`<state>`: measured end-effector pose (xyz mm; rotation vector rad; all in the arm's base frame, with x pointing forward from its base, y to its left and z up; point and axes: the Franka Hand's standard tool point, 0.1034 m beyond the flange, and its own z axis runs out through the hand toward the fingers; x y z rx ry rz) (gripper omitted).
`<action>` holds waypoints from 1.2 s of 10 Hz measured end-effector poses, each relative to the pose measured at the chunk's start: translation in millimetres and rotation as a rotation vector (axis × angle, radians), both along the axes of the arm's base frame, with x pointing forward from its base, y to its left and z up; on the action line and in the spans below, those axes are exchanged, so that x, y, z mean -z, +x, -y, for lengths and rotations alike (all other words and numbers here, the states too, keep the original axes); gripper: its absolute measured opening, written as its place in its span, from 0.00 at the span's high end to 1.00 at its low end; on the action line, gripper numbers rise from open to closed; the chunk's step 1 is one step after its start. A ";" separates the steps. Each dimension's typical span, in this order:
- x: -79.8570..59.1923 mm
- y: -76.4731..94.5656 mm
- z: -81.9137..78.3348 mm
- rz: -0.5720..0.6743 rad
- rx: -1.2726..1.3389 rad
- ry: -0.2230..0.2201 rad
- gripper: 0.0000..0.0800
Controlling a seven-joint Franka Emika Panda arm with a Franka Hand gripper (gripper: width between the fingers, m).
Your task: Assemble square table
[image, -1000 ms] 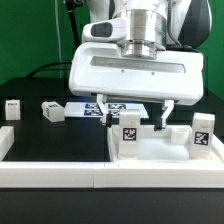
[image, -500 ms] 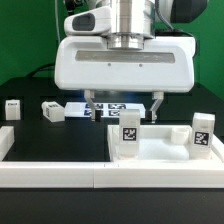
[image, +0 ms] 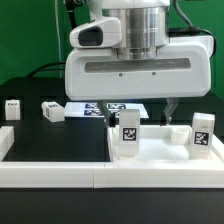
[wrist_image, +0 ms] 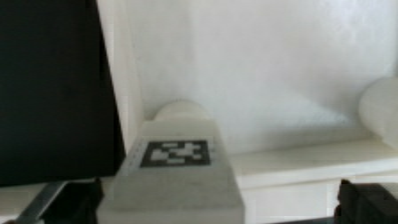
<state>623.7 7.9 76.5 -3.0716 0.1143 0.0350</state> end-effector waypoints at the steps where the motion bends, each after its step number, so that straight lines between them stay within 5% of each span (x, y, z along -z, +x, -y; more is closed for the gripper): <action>1: 0.4 -0.2 0.0 -0.001 0.000 0.000 0.19; 3: 0.5 -0.2 0.0 -0.001 0.001 0.000 0.49; 4: 0.5 -0.2 0.0 -0.002 0.017 0.000 0.49; 5: 0.6 -0.2 -0.1 -0.002 0.017 0.000 0.64; 12: 4.2 0.0 1.9 -0.021 0.658 0.013 0.64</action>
Offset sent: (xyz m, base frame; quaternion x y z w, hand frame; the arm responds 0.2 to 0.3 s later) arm 0.0000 0.0000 0.0000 0.0000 0.0000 0.0650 0.9979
